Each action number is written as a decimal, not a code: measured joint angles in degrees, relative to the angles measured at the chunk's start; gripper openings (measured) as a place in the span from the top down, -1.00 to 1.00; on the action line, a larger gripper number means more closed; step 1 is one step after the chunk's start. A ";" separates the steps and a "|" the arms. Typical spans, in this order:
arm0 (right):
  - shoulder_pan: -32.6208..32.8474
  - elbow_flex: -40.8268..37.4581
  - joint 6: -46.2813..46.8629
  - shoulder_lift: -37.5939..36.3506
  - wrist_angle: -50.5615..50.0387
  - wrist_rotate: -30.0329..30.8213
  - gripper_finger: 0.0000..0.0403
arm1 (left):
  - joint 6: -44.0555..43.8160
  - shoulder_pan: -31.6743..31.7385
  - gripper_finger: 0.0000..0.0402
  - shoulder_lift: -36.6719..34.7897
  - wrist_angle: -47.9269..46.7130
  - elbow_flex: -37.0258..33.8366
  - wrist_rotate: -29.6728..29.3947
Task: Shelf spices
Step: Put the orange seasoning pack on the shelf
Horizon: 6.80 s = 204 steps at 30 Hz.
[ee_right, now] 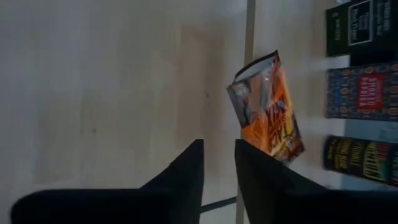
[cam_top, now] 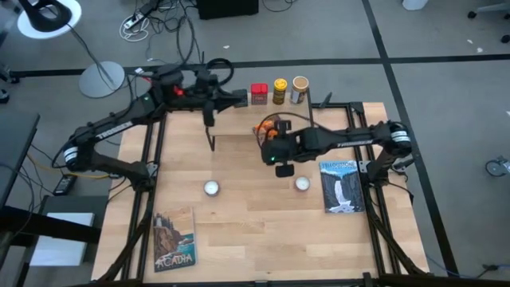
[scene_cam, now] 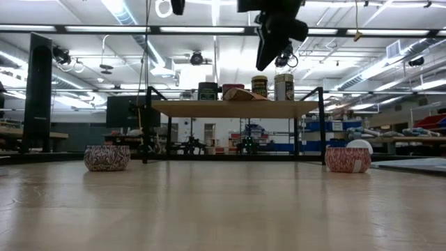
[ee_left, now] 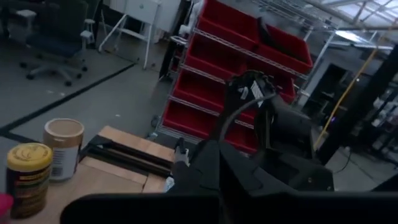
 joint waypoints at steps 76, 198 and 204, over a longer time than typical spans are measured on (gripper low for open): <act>3.97 -21.86 -10.14 -2.51 36.38 24.68 1.00 | 6.32 0.00 0.98 -15.24 -11.40 -0.02 -0.84; -6.75 -21.86 -13.30 3.08 47.12 19.06 0.64 | 7.71 -0.02 0.98 -17.17 -11.57 -0.04 -1.22; -6.73 -21.86 -13.37 3.08 46.99 18.42 0.97 | 7.71 0.00 0.98 -17.17 -11.59 -0.04 -1.22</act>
